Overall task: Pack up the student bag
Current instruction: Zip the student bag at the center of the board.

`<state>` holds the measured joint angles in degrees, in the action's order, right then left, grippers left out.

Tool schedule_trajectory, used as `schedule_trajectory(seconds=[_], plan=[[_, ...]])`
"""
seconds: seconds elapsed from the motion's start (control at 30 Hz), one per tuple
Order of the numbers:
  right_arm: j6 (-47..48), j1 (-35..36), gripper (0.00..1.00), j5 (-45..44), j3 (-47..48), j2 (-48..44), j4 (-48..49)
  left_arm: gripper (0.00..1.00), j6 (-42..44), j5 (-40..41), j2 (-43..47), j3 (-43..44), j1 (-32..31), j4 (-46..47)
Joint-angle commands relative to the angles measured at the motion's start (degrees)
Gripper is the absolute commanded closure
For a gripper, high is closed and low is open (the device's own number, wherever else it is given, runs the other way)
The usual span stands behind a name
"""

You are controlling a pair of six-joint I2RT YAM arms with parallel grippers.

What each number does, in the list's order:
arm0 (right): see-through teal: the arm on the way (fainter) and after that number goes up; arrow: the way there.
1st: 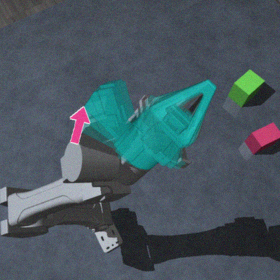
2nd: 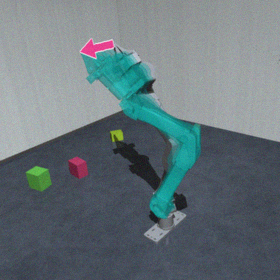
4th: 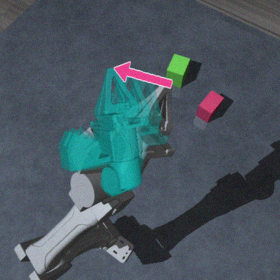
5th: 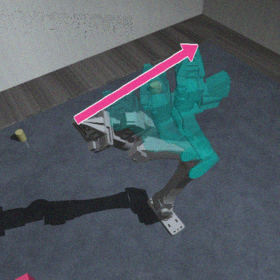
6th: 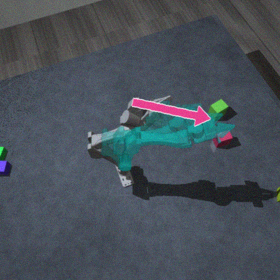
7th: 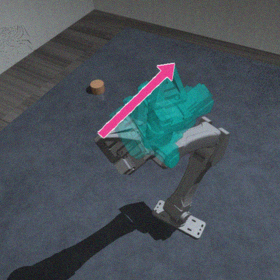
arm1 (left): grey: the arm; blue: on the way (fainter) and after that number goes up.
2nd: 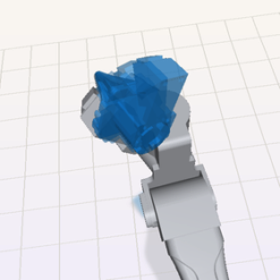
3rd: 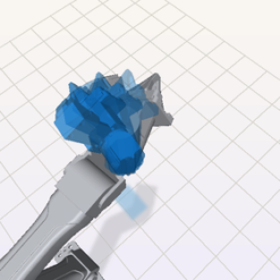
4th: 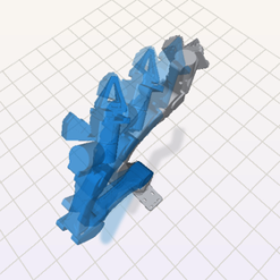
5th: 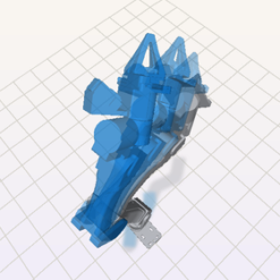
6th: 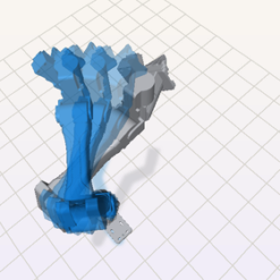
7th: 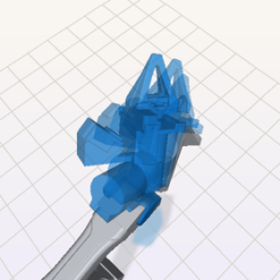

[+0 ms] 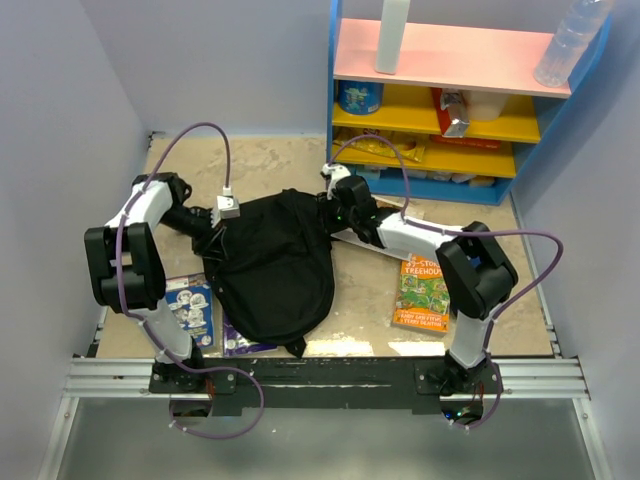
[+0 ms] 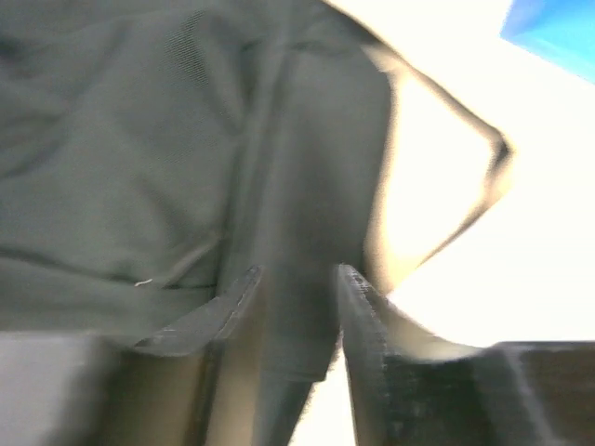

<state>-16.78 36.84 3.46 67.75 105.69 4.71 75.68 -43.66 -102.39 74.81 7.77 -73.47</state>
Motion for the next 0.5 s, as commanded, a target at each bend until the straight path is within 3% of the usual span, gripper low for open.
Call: schedule_trajectory(seconds=[0.0, 0.07, 0.13, 0.33, 0.47], plan=[[1.39, -2.39, 0.46, -5.82, 3.43, -1.63, 1.27, 0.72, -0.44, 0.16, 2.19, 2.18, 2.16, -2.03], [1.92, -2.74, 0.34, -6.80, 5.02, -1.02, -0.65, 0.71, -0.80, -0.81, 2.11, 2.62, 3.38, -2.03], [2.18, -2.65, 0.31, -7.50, 7.74, 0.82, -1.72, 0.71, -1.32, -1.60, 2.19, 2.89, 4.09, -1.94], [2.10, -2.83, 0.35, -6.98, 12.76, 6.10, -5.84, 0.71, -2.55, -3.18, 4.21, 0.26, 4.71, -1.94], [2.18, -2.91, 0.42, -7.76, 9.96, 5.50, -7.95, 0.67, -2.38, -3.80, 6.14, -2.29, 4.62, -1.94]])
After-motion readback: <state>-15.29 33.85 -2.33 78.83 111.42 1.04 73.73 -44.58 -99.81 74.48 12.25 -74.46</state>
